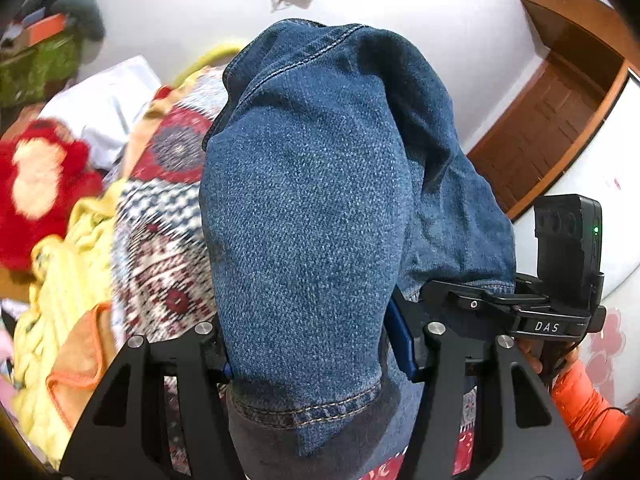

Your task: Fold large clothes

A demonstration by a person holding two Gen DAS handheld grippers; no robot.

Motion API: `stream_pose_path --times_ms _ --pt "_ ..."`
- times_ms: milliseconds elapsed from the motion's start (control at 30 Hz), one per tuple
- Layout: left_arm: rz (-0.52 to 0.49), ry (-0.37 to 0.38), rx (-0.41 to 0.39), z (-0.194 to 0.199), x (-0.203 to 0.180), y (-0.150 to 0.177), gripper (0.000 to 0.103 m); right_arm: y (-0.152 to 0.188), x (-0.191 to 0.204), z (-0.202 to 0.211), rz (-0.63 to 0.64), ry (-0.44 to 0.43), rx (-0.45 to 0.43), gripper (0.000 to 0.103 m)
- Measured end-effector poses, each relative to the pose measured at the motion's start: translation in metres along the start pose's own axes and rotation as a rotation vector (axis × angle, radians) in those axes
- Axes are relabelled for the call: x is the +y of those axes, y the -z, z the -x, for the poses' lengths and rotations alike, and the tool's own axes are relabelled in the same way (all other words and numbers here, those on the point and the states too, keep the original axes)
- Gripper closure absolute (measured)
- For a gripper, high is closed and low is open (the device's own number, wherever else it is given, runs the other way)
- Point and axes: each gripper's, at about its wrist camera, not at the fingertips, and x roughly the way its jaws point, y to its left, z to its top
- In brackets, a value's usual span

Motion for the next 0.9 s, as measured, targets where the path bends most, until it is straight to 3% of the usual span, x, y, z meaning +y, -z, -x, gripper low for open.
stream_pose_path --times_ms 267,433,600,733,800,900 --pt "0.132 -0.028 0.101 -0.013 0.066 0.041 0.045 0.019 0.019 -0.081 -0.043 -0.011 0.155 0.067" --pt "0.22 -0.051 0.192 -0.054 0.11 0.063 0.045 0.028 0.0 -0.146 -0.09 0.002 0.297 0.067" --pt "0.3 -0.045 0.257 -0.1 0.154 0.081 0.041 0.024 -0.024 -0.192 -0.083 0.003 0.385 0.066" --pt "0.268 -0.041 0.252 -0.102 0.154 0.086 0.037 0.022 -0.042 -0.209 -0.084 -0.042 0.424 0.055" --pt "0.243 -0.048 0.246 -0.096 0.147 0.089 0.035 0.025 -0.052 -0.208 -0.092 -0.038 0.424 0.033" --pt "0.229 -0.079 0.232 -0.085 0.136 0.091 0.035 0.029 -0.062 -0.197 -0.112 -0.039 0.409 0.03"
